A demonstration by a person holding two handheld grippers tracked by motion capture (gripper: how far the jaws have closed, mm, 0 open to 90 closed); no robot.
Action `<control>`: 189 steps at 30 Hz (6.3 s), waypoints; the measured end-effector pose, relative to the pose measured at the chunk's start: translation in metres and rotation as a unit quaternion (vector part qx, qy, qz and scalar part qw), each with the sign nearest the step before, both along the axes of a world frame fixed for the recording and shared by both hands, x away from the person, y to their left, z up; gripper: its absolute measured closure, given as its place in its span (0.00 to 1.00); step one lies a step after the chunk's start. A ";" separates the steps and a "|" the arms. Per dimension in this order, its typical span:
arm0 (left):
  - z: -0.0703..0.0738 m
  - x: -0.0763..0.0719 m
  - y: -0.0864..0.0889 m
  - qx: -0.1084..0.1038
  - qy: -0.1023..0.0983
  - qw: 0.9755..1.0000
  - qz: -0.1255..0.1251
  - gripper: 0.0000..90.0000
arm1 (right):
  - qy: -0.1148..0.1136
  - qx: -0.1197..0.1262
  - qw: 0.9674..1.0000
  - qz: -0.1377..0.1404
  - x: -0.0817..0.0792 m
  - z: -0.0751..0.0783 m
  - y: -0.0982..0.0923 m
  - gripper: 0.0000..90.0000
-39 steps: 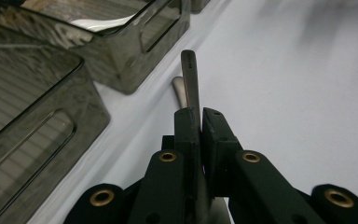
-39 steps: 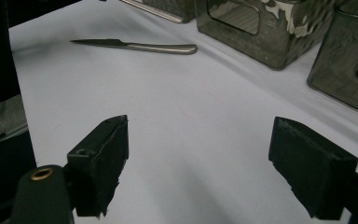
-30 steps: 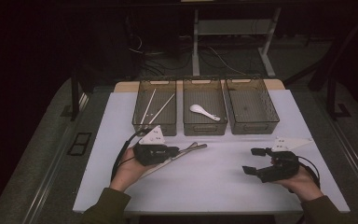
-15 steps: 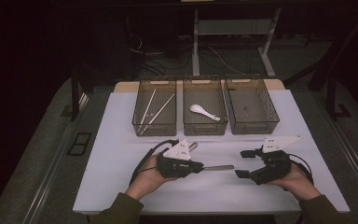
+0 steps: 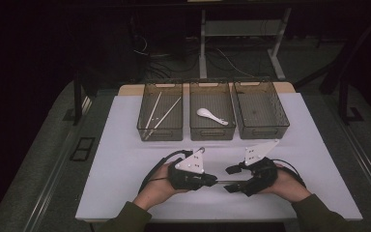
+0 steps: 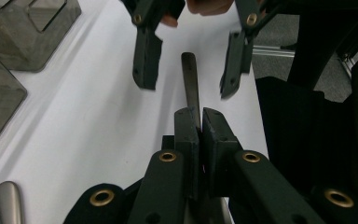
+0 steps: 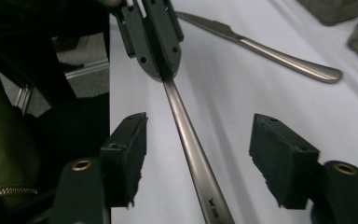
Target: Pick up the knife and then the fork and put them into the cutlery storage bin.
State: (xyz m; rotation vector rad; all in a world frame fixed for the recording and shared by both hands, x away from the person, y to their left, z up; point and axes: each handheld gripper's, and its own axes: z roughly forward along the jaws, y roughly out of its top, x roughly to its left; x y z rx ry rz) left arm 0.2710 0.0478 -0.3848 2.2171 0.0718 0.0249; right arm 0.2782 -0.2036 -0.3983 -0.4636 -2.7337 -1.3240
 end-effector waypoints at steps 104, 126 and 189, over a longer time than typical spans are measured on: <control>-0.048 -0.004 0.101 -0.043 0.018 0.969 0.242 0.00 | -0.041 -0.030 0.953 -0.298 0.105 0.051 -0.096 0.96; -0.049 -0.004 0.100 -0.042 0.022 0.971 0.235 0.00 | -0.002 -0.065 0.917 -0.394 0.183 0.031 -0.113 0.96; -0.065 0.059 0.073 0.060 0.031 0.972 0.227 0.88 | -0.032 0.002 0.976 -0.217 -0.005 -0.024 -0.068 0.37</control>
